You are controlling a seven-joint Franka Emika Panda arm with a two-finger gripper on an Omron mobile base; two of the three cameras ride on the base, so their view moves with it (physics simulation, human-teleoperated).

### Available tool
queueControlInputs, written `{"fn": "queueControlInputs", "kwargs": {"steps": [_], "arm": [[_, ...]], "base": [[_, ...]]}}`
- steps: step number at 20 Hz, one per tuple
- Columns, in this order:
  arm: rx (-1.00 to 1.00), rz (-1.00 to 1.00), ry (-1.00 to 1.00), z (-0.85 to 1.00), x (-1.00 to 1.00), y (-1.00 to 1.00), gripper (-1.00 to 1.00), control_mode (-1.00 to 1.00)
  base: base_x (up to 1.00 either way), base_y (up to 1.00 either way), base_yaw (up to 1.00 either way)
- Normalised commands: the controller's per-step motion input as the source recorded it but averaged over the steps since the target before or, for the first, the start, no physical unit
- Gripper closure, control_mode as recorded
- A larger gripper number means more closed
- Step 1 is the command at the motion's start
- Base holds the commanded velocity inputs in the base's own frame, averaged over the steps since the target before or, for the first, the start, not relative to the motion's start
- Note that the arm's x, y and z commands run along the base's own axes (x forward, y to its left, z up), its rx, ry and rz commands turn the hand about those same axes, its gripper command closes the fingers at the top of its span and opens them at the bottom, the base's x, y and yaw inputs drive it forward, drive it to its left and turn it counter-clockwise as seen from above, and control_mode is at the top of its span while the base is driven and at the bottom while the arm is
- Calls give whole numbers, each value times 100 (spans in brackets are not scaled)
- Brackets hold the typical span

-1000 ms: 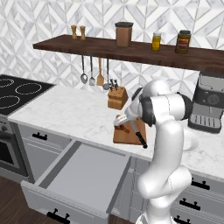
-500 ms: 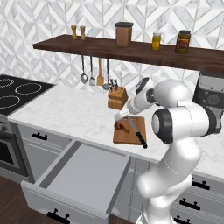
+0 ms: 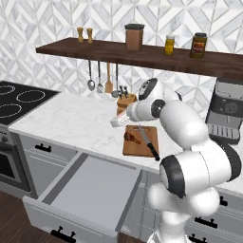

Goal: Pick up the knife from the drawer and place it on the cutting board. Then place the meat from the plate to the cutting board.

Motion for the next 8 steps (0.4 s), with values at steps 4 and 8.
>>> {"fn": "queueControlInputs", "kwargs": {"steps": [4, 8], "arm": [[4, 2, -9, 100, -77, 38, -100, -100], [4, 0, -7, 100, -89, 24, -100, -100]], "base": [[0, 0, 0], [0, 0, 0]]}}
